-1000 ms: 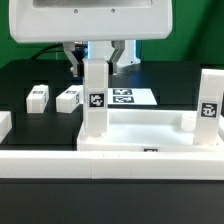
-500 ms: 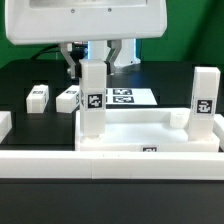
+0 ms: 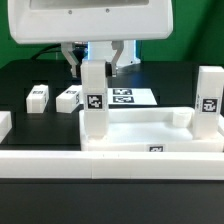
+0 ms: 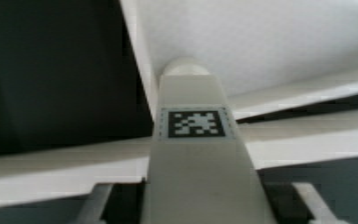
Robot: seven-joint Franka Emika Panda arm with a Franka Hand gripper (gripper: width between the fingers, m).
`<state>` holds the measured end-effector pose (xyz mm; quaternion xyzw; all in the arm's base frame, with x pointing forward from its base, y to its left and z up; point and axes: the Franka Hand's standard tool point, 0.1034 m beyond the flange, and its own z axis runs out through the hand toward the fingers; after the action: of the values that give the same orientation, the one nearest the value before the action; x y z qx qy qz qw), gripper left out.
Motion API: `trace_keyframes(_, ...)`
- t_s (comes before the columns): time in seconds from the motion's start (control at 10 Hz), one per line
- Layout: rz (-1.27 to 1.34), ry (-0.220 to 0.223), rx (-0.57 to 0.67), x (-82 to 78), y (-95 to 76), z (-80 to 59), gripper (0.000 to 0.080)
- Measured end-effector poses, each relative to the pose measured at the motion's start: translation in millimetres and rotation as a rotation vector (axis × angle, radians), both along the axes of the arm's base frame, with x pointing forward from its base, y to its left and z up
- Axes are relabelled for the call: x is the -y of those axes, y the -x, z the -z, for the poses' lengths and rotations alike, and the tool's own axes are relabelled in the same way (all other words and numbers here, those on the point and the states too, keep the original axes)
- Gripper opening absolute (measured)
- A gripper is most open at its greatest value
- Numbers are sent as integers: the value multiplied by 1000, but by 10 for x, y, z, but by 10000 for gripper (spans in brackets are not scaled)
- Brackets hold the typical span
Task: Assemble desk
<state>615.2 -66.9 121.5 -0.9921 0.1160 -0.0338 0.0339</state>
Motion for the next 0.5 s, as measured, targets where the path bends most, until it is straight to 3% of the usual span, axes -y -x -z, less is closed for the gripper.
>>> trace_keyframes(0.5, 397, -45, 1, -34, -25, 5, 289)
